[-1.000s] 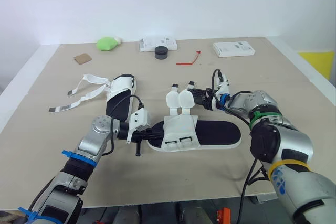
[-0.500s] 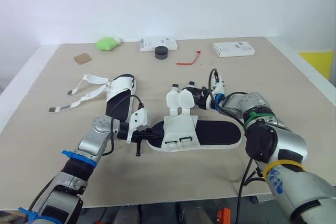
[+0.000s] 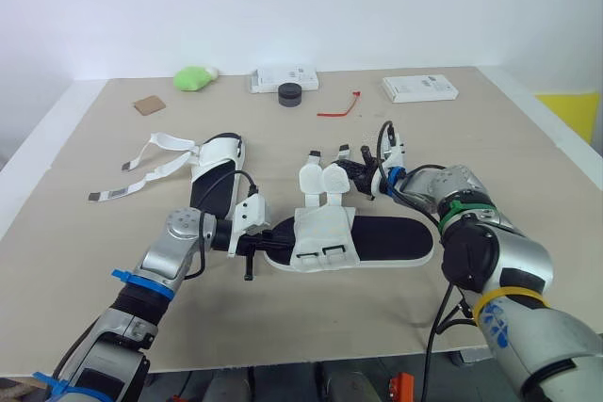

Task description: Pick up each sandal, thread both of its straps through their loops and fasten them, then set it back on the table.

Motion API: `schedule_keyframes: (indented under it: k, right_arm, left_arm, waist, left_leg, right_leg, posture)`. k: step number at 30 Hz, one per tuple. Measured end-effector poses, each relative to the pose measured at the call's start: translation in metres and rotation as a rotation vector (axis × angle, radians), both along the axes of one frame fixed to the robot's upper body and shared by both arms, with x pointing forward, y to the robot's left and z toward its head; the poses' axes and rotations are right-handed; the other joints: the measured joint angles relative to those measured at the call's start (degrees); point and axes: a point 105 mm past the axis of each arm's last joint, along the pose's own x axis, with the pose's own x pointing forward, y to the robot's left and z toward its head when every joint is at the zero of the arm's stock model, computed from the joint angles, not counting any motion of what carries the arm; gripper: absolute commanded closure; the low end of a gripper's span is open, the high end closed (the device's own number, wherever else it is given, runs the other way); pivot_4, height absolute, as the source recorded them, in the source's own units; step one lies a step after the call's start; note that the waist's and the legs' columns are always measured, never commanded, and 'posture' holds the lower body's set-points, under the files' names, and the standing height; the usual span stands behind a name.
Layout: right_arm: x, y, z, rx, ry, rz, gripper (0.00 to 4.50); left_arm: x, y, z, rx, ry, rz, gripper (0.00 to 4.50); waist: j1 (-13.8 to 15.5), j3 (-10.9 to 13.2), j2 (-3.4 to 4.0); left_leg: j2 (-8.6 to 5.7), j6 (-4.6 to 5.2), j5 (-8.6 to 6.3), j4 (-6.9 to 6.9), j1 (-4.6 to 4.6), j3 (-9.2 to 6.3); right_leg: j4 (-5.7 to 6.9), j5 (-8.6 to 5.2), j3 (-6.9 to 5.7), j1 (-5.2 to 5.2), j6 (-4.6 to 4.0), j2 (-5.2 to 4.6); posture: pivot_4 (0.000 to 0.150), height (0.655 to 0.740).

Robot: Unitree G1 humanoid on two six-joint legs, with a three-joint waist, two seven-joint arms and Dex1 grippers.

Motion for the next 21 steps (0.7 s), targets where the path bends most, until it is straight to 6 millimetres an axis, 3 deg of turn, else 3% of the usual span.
schedule_keyframes:
  k: [5,12,21]
  right_arm:
    - [0.005,-0.010,0.003,-0.181,-0.233,0.045,4.48]
    - [-0.018,0.016,0.038,-0.296,-0.635,0.338,4.48]
    - [-0.050,0.033,0.067,-0.453,-1.075,0.382,4.48]
  left_arm:
    - [-0.001,0.000,-0.001,-0.002,0.004,-0.002,4.50]
    - [-0.001,-0.001,0.000,-0.002,0.002,-0.008,4.50]
    - [-0.001,-0.001,0.001,-0.002,0.003,-0.010,4.50]
  waist:
    - [0.01,0.01,0.02]
    - [0.11,0.02,0.04]
    - [0.20,0.02,0.03]
  left_leg:
    - [-0.03,-0.01,0.00,-0.01,-0.03,0.00]
    - [-0.02,-0.02,-0.01,-0.03,-0.03,-0.04]
    - [-0.02,-0.03,-0.01,-0.05,-0.04,-0.05]
  right_leg:
    - [-0.05,-0.01,0.03,0.00,0.02,0.00]
    - [-0.04,-0.05,0.00,0.00,0.06,0.01]
    - [-0.04,-0.07,-0.02,-0.01,0.05,0.00]
  posture:
    - [0.150,0.7400]
    - [0.150,0.7400]
    - [0.150,0.7400]
